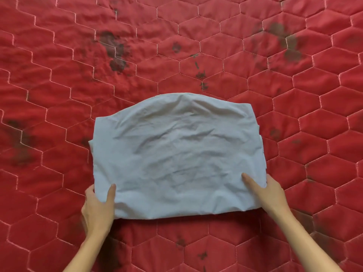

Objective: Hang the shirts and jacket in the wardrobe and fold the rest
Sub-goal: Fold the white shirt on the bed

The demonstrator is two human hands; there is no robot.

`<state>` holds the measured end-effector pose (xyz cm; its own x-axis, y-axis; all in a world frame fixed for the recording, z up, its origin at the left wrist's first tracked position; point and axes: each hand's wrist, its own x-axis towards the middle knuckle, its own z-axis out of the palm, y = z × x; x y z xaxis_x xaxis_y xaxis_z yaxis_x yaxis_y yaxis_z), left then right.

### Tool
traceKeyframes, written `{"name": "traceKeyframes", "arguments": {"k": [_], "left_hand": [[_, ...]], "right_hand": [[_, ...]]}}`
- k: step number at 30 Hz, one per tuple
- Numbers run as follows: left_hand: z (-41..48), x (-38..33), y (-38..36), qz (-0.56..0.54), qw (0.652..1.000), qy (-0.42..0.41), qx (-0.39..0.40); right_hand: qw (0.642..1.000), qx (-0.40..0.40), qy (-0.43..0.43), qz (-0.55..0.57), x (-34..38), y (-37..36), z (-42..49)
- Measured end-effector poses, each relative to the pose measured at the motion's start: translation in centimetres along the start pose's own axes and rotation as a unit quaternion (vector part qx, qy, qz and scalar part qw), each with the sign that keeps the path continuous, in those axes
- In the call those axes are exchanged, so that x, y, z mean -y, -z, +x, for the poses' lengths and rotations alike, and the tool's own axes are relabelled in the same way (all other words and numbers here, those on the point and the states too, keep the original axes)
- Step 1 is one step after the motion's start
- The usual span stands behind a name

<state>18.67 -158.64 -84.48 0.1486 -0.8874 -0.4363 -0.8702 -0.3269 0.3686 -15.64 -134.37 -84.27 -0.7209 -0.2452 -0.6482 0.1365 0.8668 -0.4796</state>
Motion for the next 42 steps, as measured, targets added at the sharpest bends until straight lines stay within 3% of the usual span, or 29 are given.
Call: {"name": "traceKeyframes", "arguments": {"k": [7,12,16,20,23,25,27,29,31,33,35,37,42], "left_hand": [[1.2,1.6,1.3,-0.097,0.994,0.012,0.048],[0.9,0.8,1.7,-0.211,0.97,0.056,0.11],[1.2,1.2,2.1,-0.213,0.967,0.061,0.126],[1.5,2.2,2.7,-0.224,0.966,0.034,0.123],[1.6,2.8,3.0,-0.245,0.969,0.001,0.025],[2.0,3.3,3.2,-0.28,0.96,0.011,-0.012],[2.3,3.6,3.4,-0.332,0.942,0.051,0.022],[2.5,3.9,3.5,-0.345,0.933,0.074,0.065],[2.6,4.2,3.3,-0.291,0.952,0.05,0.08],[2.5,4.7,3.2,-0.219,0.973,0.022,0.073],[2.1,5.1,3.1,-0.175,0.983,0.007,0.063],[1.8,5.7,3.1,-0.146,0.988,-0.008,0.057],[1.9,8.0,2.9,-0.094,0.992,-0.014,0.087]], "right_hand": [[0.983,0.032,-0.015,0.18,1.6,0.9,-1.4],[0.97,0.04,0.092,0.223,7.5,-0.1,-5.1],[0.964,0.05,0.219,0.142,13.8,-4.8,-9.9],[0.925,0.049,0.376,0.008,18.0,-12.5,-14.1],[0.909,0.126,0.393,-0.055,18.8,-18.2,-16.4],[0.892,0.226,0.375,-0.107,18.1,-21.2,-17.2],[0.871,0.321,0.348,-0.132,16.7,-22.9,-17.7],[0.864,0.355,0.336,-0.119,14.8,-23.5,-17.7],[0.876,0.319,0.349,-0.098,12.7,-23.3,-17.1],[0.899,0.217,0.367,-0.101,10.5,-22.3,-15.9],[0.911,0.093,0.377,-0.14,8.3,-20.9,-14.2],[0.906,0.023,0.365,-0.212,6.4,-20.0,-12.7],[0.843,0.069,0.388,-0.367,2.9,-19.2,-10.9]]}}
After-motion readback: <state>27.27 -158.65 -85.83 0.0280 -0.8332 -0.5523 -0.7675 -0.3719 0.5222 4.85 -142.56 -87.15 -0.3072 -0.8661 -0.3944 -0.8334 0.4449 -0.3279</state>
